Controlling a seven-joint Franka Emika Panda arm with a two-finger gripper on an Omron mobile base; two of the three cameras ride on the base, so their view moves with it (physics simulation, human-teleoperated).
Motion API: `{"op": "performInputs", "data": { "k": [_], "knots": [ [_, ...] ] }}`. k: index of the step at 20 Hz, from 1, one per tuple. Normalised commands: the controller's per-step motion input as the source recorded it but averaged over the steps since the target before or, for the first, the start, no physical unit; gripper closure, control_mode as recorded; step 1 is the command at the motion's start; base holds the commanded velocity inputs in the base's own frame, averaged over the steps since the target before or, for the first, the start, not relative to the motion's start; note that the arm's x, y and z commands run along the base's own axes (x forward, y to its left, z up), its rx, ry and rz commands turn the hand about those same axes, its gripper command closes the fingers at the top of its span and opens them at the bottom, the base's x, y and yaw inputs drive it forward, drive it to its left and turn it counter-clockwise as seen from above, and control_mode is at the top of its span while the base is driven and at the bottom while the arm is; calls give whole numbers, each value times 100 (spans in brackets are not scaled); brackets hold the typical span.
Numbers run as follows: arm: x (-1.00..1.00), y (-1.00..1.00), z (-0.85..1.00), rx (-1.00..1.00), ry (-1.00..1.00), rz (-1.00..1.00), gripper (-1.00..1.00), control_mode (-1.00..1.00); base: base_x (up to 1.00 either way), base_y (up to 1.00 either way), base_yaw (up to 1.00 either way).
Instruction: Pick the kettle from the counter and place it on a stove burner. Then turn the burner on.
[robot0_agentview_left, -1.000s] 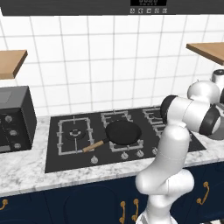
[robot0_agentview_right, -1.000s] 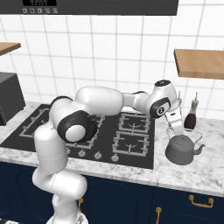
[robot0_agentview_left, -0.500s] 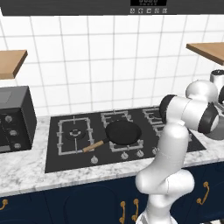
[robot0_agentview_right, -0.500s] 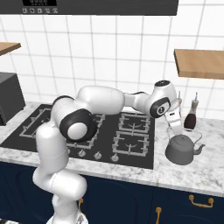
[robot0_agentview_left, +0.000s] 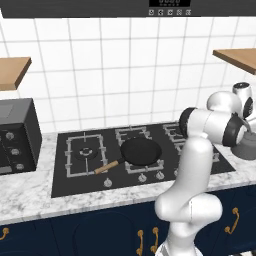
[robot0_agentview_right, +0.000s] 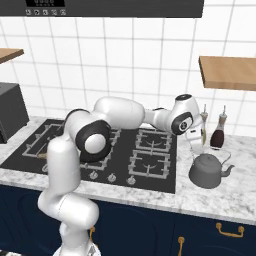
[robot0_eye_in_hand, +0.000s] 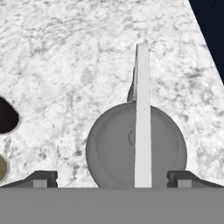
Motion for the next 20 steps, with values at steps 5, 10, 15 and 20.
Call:
{"op": "performInputs", "data": {
  "k": [5, 10, 15, 20],
  "knots": [
    [11, 0, -12, 0, 0, -11, -100, -100, 0, 0, 0],
    [0, 0, -34, 0, 2, -11, -100, -100, 0, 0, 0],
    [0, -3, -14, 0, 0, -5, 100, -100, 0, 0, 0],
    [-1, 0, 0, 0, 0, 0, 100, -100, 0, 0, 0]
  ]
}}
